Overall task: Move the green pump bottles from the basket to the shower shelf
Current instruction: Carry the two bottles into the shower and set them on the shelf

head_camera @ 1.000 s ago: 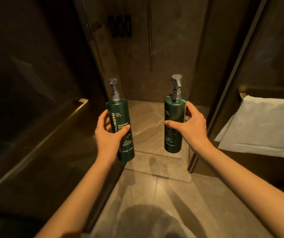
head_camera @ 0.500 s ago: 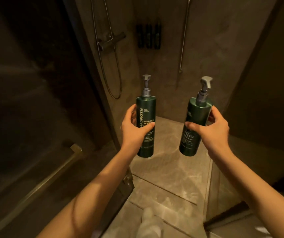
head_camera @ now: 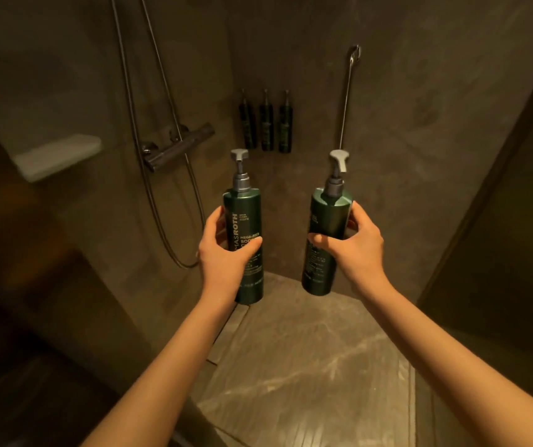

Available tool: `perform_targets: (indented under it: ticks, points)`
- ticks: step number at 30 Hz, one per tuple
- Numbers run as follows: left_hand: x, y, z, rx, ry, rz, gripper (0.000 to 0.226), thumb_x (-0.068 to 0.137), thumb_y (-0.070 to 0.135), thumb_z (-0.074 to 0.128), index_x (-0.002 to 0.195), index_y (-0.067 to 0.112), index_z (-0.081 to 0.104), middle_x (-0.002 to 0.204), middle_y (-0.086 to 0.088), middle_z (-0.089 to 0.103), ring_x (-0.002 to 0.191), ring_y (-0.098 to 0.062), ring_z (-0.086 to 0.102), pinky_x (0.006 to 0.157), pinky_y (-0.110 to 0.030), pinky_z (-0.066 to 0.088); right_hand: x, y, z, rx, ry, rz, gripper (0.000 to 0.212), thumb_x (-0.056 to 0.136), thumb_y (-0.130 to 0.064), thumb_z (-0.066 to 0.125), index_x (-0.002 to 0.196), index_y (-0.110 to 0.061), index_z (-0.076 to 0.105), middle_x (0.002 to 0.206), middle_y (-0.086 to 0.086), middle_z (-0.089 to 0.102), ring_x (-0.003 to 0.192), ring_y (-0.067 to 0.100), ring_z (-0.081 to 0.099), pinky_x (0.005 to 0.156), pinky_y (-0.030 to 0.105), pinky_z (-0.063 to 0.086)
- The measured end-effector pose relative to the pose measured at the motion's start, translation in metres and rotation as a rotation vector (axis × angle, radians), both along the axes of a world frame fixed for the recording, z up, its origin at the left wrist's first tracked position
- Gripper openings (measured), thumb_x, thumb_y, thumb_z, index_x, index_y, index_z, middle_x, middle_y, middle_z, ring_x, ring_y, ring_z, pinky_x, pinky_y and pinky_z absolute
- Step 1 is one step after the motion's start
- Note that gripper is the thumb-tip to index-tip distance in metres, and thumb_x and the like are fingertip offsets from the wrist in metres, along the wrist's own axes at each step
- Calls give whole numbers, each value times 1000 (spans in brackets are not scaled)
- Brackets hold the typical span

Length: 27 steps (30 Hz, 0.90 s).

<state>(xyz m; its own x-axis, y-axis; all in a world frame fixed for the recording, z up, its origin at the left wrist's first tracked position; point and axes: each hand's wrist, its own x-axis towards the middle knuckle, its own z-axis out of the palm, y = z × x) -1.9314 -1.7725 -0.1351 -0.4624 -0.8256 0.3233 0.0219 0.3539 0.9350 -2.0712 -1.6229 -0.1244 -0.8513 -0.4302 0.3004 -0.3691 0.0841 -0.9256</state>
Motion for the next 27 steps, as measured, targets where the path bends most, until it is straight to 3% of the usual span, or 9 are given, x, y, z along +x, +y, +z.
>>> perform_targets:
  ticks: [3,10,13,15,20,24,27]
  points:
    - [-34,-30,-16,32,-23,51,83,65,17,82,137,25,40,125,12,53,107,3,52,84,-15,39,-42,-34,-16,45,-41,51,66,57,-31,81,117,-37,56,105,-14,68,103,10,62,92,49,50]
    - [-103,-96,-19,27,0,304,81,62,12,83,132,28,44,109,29,50,94,25,48,71,4,37,-148,-137,-20,108,17,328,70,58,-31,82,121,-38,54,104,-19,64,103,7,58,91,45,50]
    - [-125,-113,1,14,23,450,82,63,11,83,133,26,43,119,18,51,101,10,50,76,0,36,-186,-179,-5,80,17,473,71,59,-28,83,122,-40,52,101,-23,62,103,4,56,92,45,50]
    - [-135,-119,14,-1,30,539,83,63,12,83,134,25,43,124,14,50,106,4,49,80,-4,35,-207,-201,5,93,34,583,74,59,-28,83,125,-39,51,109,-19,63,109,7,56,95,47,49]
    - [-135,-125,44,-66,41,707,81,63,15,83,133,28,43,115,26,50,98,25,47,74,5,38,-222,-260,32,138,91,904,87,58,-28,86,135,-34,45,127,-9,59,119,13,51,101,50,44]
    - [-118,-132,72,-120,37,863,80,64,13,82,132,27,44,124,12,51,108,1,50,84,-7,38,-203,-306,61,57,61,1107,72,56,-27,87,118,-40,53,107,-21,60,107,7,55,88,31,47]
    - [-97,-143,97,-181,46,945,78,64,15,82,131,28,44,119,14,53,105,3,51,83,-10,38,-182,-341,93,-31,55,1228,64,58,-22,87,109,-38,53,97,-25,58,93,-5,54,71,13,39]
